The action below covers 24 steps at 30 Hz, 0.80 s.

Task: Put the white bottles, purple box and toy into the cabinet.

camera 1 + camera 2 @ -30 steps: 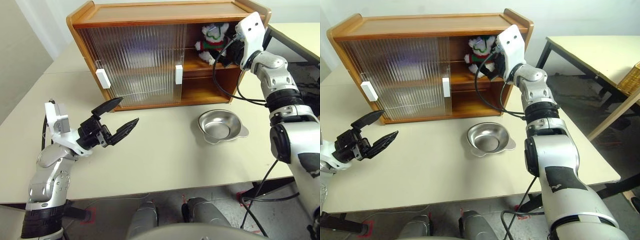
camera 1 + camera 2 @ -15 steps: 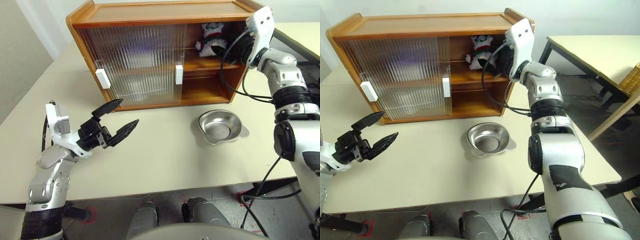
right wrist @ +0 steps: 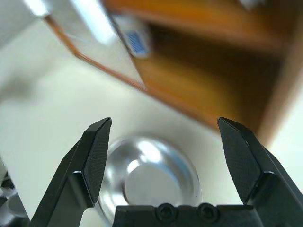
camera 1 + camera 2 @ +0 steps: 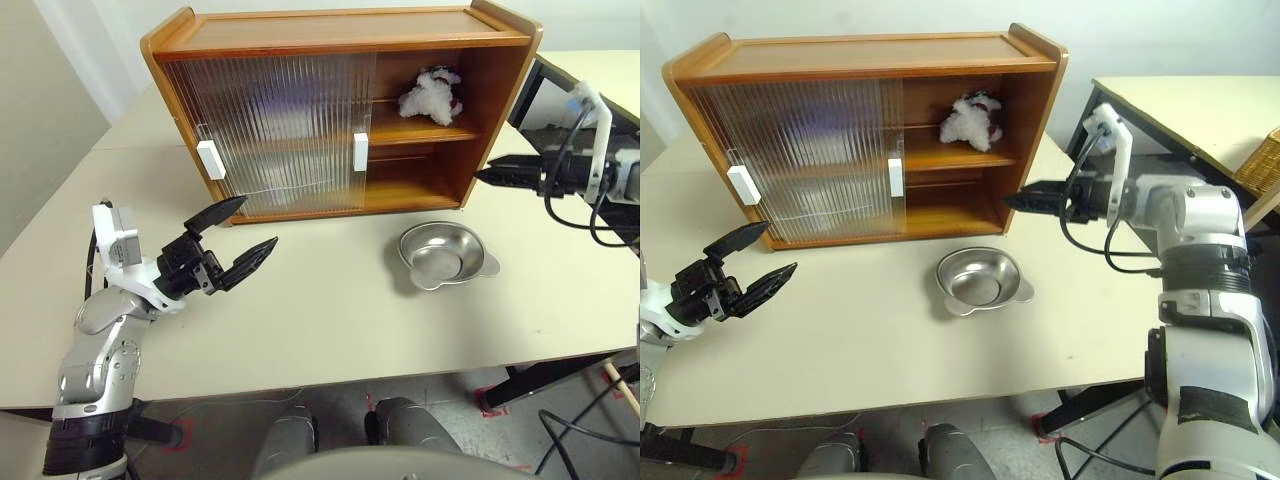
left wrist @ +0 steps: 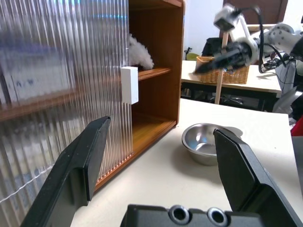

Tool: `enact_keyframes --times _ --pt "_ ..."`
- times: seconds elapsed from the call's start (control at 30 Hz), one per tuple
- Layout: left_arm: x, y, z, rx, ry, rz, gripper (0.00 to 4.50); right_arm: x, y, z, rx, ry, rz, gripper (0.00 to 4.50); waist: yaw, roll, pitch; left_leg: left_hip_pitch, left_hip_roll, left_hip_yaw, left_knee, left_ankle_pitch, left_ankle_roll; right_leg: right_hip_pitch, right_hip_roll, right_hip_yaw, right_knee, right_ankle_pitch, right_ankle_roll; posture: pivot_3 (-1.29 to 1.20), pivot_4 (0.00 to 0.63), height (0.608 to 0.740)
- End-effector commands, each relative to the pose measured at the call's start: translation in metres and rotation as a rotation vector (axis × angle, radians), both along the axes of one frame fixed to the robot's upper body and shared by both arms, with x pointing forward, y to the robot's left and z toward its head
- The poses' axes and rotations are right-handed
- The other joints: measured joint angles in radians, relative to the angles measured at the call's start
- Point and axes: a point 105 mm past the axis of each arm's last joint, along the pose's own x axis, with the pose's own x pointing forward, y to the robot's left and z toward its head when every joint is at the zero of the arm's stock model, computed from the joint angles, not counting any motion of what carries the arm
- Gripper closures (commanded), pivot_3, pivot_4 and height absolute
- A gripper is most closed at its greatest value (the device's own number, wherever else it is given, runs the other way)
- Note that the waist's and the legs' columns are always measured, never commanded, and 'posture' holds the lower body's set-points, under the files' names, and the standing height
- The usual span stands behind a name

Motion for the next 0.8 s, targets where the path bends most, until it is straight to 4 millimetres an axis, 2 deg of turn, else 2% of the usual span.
enact_keyframes --times 0.03,0.2,0.43,0.67,0.8 --pt "-0.002 -0.001 -0.006 0.005 0.018 -0.001 0.00 -0.005 -0.010 -0.008 -0.004 0.074 -0.064 0.03 -0.001 0.000 0.001 0.002 0.000 0.000 -0.001 0.000 0.000 0.002 0.000 0.000 0.000 0.000 0.000 -0.11 0.026 0.740" --pt "-0.002 0.000 -0.009 0.009 0.026 0.007 0.00 -0.022 -0.032 -0.041 -0.036 0.236 -0.137 0.03 -0.001 -0.001 0.002 0.003 -0.001 -0.004 -0.001 0.000 -0.001 0.003 -0.001 0.000 0.000 -0.001 0.000 -0.10 0.032 0.740" --pt "-0.004 -0.002 -0.011 -0.003 0.028 0.016 0.00 -0.040 -0.044 -0.080 -0.126 0.369 -0.165 0.03 0.003 0.002 0.004 0.001 -0.002 -0.004 -0.004 -0.004 -0.004 0.001 -0.001 0.000 0.000 -0.009 0.000 -0.09 0.036 0.740" --pt "-0.003 0.000 -0.011 -0.004 0.029 0.021 0.00 -0.047 -0.058 -0.103 -0.275 0.449 -0.234 0.03 0.013 0.002 0.004 0.001 -0.004 -0.004 -0.006 -0.009 -0.001 0.002 -0.001 0.001 0.000 -0.014 0.007 -0.09 0.038 0.740" --pt "-0.002 0.002 -0.007 -0.021 0.016 0.026 0.00 -0.049 -0.048 -0.099 -0.251 0.486 -0.219 0.03 0.014 0.002 0.004 0.001 -0.004 -0.004 -0.006 -0.011 0.000 0.002 -0.001 0.001 0.000 -0.015 0.009 -0.10 0.037 0.740"
